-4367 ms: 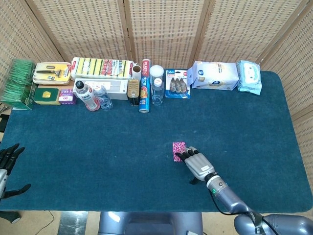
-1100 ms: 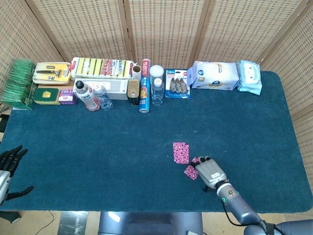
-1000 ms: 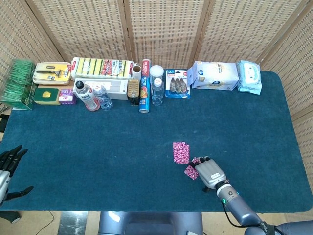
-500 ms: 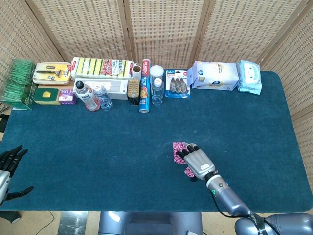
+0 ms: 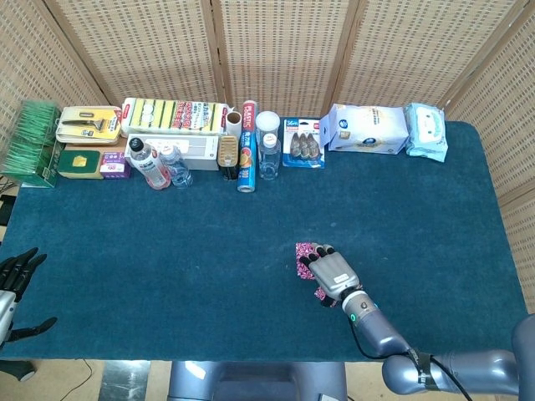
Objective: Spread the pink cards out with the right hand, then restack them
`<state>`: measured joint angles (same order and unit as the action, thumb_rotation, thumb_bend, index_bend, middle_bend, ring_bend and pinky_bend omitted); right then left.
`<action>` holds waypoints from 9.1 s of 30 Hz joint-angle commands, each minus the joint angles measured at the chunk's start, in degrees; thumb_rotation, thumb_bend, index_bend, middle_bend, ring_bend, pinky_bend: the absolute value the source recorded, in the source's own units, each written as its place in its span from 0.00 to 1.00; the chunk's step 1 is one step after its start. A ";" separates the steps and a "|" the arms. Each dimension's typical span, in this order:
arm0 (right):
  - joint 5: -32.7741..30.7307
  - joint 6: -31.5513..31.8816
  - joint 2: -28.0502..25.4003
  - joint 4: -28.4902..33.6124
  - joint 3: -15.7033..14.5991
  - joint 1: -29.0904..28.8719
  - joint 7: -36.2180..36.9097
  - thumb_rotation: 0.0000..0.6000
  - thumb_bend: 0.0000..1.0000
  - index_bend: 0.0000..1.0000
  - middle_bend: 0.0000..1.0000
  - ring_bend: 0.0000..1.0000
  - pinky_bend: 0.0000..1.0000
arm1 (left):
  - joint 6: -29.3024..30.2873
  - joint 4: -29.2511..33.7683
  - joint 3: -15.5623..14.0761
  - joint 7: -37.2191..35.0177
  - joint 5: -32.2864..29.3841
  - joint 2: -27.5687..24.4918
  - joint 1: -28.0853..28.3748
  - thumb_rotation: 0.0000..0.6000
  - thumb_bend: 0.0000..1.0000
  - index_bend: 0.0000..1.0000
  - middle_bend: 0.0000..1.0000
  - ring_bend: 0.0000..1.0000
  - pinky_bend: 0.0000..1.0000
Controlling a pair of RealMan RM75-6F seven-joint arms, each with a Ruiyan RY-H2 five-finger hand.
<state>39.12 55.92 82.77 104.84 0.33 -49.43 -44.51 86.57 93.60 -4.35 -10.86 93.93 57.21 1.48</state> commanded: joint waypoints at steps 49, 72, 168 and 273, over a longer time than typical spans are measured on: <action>-13.69 11.63 6.60 9.42 3.42 -11.94 -11.14 1.00 0.00 0.17 0.21 0.04 0.10 | 0.08 -0.72 -0.59 -1.28 1.21 -0.37 0.36 1.00 0.05 0.00 0.00 0.00 0.00; 11.37 2.26 -4.35 4.31 -7.68 -5.40 0.11 1.00 0.09 0.22 0.14 0.05 0.09 | -1.36 -0.01 -0.76 -0.12 0.86 -0.36 0.96 1.00 0.05 0.00 0.00 0.00 0.00; 35.64 -6.48 -2.35 -13.39 -5.33 7.98 16.56 1.00 0.13 0.42 0.14 0.10 0.14 | -2.16 0.50 -1.40 0.24 1.09 -0.36 1.42 1.00 0.05 0.00 0.00 0.00 0.00; 11.78 -10.63 7.12 -11.57 -3.80 -21.05 -14.57 1.00 0.18 0.35 0.15 0.12 0.22 | -4.29 0.77 -1.19 -0.60 -0.09 -0.88 2.67 1.00 0.05 0.00 0.00 0.00 0.00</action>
<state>50.86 45.00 90.12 92.91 -3.50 -70.54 -59.30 82.28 94.39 -5.55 -11.43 93.84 56.35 4.14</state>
